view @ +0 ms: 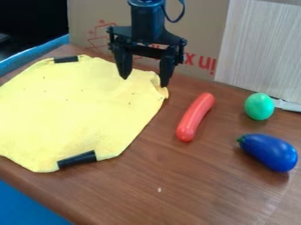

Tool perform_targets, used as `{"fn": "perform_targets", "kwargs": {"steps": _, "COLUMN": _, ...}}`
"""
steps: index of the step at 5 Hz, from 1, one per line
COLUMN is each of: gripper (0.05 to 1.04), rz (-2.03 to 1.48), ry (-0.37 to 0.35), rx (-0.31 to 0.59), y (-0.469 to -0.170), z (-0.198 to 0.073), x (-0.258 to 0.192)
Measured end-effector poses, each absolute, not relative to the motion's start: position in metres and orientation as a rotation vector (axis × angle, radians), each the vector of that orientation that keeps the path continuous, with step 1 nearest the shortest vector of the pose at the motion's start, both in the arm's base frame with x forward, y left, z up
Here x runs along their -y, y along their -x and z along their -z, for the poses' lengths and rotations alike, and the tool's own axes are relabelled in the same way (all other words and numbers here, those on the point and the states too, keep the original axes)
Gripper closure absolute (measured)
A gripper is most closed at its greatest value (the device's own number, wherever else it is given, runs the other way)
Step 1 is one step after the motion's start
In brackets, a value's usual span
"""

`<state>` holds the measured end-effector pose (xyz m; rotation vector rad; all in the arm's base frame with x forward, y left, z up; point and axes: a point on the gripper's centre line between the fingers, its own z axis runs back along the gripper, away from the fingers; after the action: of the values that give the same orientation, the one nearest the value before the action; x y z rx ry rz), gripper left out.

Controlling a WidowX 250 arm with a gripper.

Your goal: Fold the cloth from top left to bottom right

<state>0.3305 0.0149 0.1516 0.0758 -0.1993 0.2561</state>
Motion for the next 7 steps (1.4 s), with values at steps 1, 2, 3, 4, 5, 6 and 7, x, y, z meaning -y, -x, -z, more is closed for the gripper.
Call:
{"fn": "perform_targets", "kwargs": {"steps": 1, "gripper": 0.083, "rz": -0.255, "ry": -0.068, "rx": 0.153, "y": -0.329, "z": -0.140, "x": -0.014}}
{"fn": "perform_targets", "kwargs": {"steps": 2, "gripper": 0.083, "rz": -0.359, "ry": 0.055, "rx": 0.127, "y": -0.331, "z": -0.152, "x": -0.055}}
{"fn": "perform_targets", "kwargs": {"steps": 3, "gripper": 0.083, "rz": -0.359, "ry": 0.122, "rx": 0.097, "y": -0.323, "z": -0.154, "x": -0.065}}
{"fn": "perform_targets", "kwargs": {"steps": 4, "gripper": 0.083, "rz": -0.386, "ry": 0.114, "rx": 0.129, "y": -0.322, "z": -0.152, "x": -0.087}}
{"fn": "perform_targets", "kwargs": {"steps": 5, "gripper": 0.083, "rz": -0.433, "ry": 0.106, "rx": 0.124, "y": -0.318, "z": -0.143, "x": -0.118}}
{"fn": "perform_targets", "kwargs": {"steps": 6, "gripper": 0.083, "rz": -0.353, "ry": 0.071, "rx": 0.138, "y": -0.320, "z": -0.144, "x": -0.141}}
{"fn": "perform_targets", "kwargs": {"steps": 7, "gripper": 0.083, "rz": -0.114, "ry": 0.105, "rx": 0.073, "y": -0.318, "z": -0.146, "x": -0.165}}
